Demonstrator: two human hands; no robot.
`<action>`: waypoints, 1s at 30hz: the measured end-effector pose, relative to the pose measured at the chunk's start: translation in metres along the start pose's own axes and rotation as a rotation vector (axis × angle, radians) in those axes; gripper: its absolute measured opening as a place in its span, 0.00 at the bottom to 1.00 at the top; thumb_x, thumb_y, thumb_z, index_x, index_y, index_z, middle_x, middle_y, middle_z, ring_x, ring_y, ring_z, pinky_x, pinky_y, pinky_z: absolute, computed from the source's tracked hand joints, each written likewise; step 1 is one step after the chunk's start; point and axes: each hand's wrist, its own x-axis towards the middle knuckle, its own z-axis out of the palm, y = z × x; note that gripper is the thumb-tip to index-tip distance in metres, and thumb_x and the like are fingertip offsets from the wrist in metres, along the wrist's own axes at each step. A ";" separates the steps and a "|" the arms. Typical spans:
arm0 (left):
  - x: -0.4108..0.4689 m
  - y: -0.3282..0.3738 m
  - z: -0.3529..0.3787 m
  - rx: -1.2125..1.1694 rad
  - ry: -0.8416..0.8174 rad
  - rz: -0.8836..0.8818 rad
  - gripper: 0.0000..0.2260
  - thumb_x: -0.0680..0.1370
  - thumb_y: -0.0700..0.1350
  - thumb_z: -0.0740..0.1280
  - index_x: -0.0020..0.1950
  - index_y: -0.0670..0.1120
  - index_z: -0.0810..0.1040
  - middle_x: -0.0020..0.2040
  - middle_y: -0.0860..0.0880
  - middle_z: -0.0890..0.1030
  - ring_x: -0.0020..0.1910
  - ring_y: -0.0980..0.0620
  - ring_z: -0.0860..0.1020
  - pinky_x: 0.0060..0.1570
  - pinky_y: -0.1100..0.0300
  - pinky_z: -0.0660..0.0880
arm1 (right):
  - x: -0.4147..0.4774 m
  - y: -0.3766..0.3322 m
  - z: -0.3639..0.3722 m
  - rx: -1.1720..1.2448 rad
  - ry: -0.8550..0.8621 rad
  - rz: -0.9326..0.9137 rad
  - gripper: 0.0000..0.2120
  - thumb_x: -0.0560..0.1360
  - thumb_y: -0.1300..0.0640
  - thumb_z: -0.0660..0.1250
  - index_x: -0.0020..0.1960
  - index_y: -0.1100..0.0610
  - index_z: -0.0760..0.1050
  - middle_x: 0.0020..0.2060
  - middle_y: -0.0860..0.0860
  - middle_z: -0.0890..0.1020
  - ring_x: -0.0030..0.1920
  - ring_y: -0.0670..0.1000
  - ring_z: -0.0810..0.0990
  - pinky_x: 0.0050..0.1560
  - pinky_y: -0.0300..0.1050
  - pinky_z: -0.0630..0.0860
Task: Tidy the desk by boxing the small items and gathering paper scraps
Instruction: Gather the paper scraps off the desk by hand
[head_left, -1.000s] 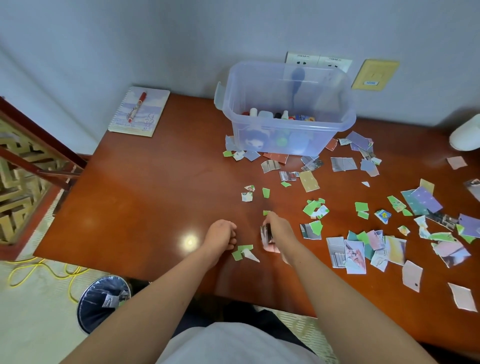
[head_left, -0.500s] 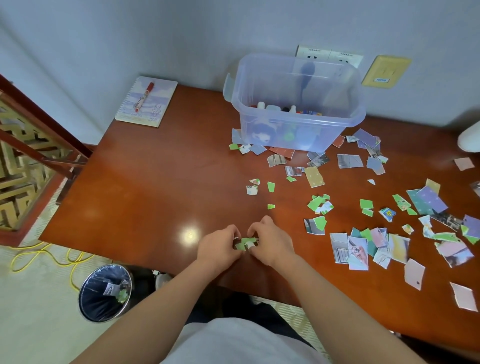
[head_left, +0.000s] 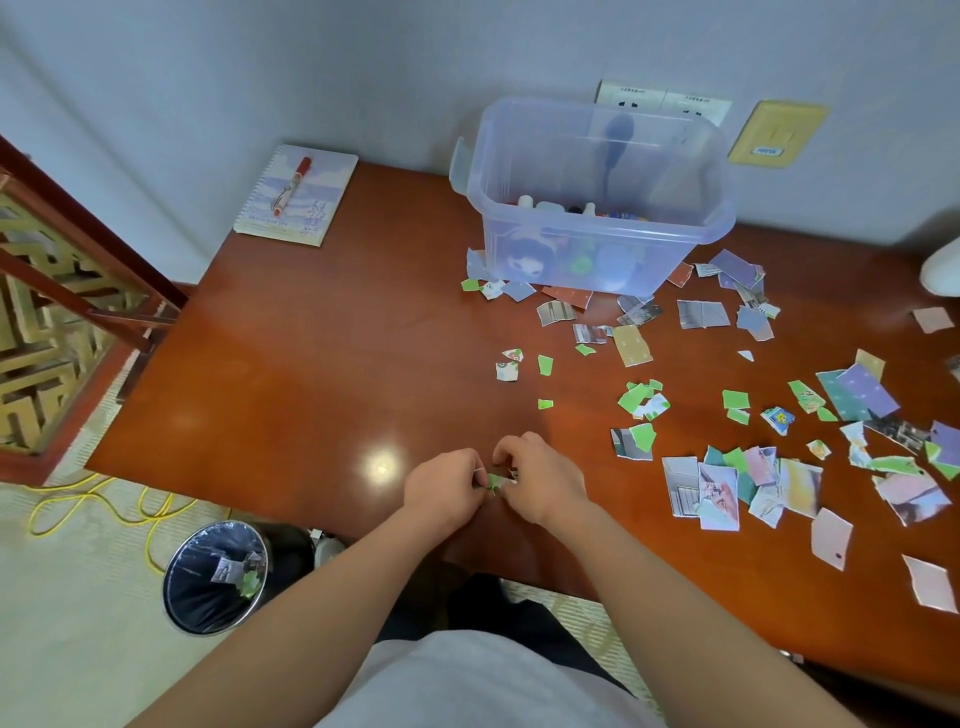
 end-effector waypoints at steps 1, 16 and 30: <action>0.000 0.000 0.000 0.004 0.000 0.002 0.06 0.74 0.51 0.69 0.42 0.55 0.72 0.45 0.55 0.80 0.49 0.51 0.79 0.42 0.59 0.72 | 0.000 0.000 0.000 0.004 -0.012 -0.013 0.12 0.75 0.59 0.68 0.54 0.45 0.74 0.51 0.46 0.72 0.46 0.51 0.77 0.33 0.39 0.65; 0.000 -0.003 -0.006 0.042 -0.032 0.013 0.04 0.75 0.51 0.66 0.46 0.52 0.75 0.46 0.53 0.80 0.49 0.49 0.78 0.43 0.57 0.72 | 0.003 -0.003 0.003 -0.096 -0.029 -0.038 0.08 0.75 0.60 0.64 0.48 0.48 0.76 0.51 0.48 0.75 0.48 0.55 0.79 0.43 0.46 0.75; 0.007 -0.004 -0.007 0.004 -0.047 -0.001 0.01 0.75 0.47 0.66 0.44 0.54 0.75 0.46 0.53 0.80 0.48 0.49 0.79 0.47 0.55 0.78 | 0.007 -0.004 0.003 -0.132 -0.064 -0.062 0.09 0.74 0.62 0.66 0.45 0.48 0.79 0.50 0.48 0.75 0.49 0.55 0.78 0.46 0.48 0.77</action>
